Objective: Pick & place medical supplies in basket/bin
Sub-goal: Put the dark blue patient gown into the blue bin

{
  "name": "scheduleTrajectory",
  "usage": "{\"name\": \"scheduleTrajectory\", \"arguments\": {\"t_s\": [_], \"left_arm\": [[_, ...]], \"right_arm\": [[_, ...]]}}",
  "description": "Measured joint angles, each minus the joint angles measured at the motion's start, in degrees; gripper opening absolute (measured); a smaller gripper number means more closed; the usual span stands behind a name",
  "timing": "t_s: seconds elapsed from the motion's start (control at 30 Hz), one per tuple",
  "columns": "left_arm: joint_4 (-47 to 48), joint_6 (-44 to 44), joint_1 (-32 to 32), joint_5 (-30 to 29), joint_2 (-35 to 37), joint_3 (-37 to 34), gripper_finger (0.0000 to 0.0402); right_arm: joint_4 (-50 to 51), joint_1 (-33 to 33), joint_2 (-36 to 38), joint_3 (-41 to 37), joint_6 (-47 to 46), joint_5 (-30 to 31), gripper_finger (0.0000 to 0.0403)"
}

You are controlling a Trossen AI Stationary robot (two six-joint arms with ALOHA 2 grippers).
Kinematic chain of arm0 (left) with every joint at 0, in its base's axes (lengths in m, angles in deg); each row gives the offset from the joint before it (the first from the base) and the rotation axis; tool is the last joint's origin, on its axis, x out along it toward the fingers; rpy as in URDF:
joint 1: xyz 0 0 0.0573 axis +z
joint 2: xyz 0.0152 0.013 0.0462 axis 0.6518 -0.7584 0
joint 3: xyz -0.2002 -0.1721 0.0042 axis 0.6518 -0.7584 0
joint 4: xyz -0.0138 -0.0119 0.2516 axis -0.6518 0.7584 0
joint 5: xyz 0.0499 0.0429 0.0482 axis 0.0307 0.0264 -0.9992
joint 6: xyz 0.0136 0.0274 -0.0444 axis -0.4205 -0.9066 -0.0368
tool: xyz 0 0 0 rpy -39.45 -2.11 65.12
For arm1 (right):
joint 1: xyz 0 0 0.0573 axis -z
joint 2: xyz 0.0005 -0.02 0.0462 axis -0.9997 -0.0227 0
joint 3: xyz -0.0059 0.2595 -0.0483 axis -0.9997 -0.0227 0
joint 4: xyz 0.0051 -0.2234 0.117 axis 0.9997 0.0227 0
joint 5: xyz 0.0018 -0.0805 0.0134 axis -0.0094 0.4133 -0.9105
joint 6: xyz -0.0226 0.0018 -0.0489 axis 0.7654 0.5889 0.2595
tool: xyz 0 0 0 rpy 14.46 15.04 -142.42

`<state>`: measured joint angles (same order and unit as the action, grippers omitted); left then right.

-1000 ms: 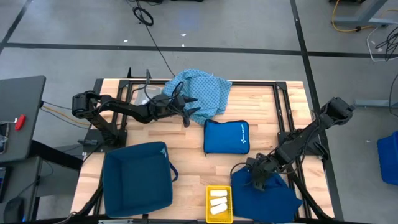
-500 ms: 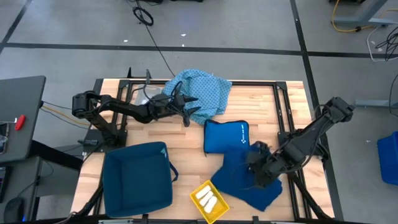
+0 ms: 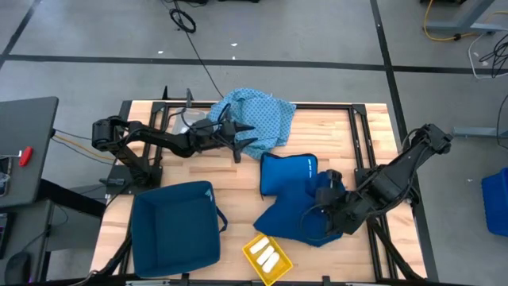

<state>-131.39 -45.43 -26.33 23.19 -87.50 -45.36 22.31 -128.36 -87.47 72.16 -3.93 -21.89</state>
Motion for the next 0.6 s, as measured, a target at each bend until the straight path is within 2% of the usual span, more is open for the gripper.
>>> {"name": "scheduleTrajectory", "arguments": {"t_s": [0.23,0.33,0.47,0.6], "left_arm": [[-6.13,-0.12,-0.13,8.37,0.02,0.00,0.0204],[-5.94,1.34,-0.10,9.27,0.61,0.00,0.0204],[-1.25,0.99,0.00,9.18,2.42,-0.02,0.0204],[1.59,-0.36,0.00,9.10,4.85,-0.02,0.0204]], "right_arm": [[-9.71,0.04,0.09,2.12,14.80,6.61,0.0019],[-16.66,0.40,0.09,1.72,22.22,8.40,0.0019],[-28.97,1.66,0.09,-1.27,32.83,6.64,0.0019],[-45.65,4.06,0.09,-6.22,42.97,3.03,0.0019]]}}
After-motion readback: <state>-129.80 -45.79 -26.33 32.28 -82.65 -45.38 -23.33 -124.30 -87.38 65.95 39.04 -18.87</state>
